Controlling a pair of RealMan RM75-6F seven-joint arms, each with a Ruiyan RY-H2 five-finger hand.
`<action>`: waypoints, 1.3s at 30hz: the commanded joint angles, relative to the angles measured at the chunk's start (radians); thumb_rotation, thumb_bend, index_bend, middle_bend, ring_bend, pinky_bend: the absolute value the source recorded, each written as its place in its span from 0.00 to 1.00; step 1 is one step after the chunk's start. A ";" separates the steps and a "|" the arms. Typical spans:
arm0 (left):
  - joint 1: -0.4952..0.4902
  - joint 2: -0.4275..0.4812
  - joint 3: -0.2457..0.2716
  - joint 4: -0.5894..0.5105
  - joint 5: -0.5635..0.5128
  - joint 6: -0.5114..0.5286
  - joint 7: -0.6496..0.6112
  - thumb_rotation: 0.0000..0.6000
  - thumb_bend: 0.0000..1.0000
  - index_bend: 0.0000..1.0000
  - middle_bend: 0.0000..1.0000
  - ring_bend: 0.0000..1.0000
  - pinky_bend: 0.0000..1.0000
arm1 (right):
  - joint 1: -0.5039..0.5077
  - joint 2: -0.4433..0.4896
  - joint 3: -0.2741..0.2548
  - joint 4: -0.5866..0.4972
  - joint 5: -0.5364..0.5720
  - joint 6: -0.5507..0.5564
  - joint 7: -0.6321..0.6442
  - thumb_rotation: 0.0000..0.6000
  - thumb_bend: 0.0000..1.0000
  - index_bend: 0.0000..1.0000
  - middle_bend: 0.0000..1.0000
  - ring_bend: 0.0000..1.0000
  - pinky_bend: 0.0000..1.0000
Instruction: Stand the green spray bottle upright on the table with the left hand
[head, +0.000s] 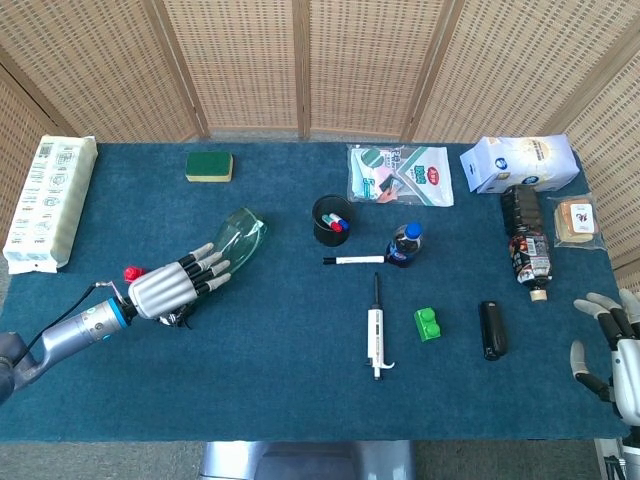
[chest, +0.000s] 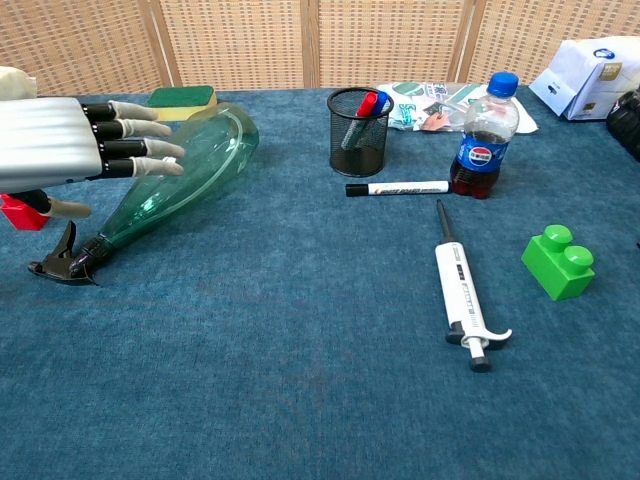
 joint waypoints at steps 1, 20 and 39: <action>-0.013 -0.019 0.017 0.038 0.019 0.031 -0.028 1.00 0.28 0.00 0.00 0.00 0.00 | -0.001 0.000 -0.001 -0.001 0.001 0.000 -0.001 1.00 0.55 0.25 0.23 0.02 0.07; -0.046 -0.075 0.108 0.198 0.062 0.047 -0.114 1.00 0.28 0.00 0.00 0.00 0.00 | 0.002 -0.001 -0.001 -0.013 0.008 -0.004 -0.008 1.00 0.55 0.24 0.23 0.02 0.07; -0.042 -0.171 0.107 0.286 0.010 0.032 -0.096 1.00 0.28 0.00 0.00 0.00 0.00 | -0.006 0.008 -0.009 -0.012 0.008 -0.003 0.022 1.00 0.56 0.24 0.23 0.02 0.07</action>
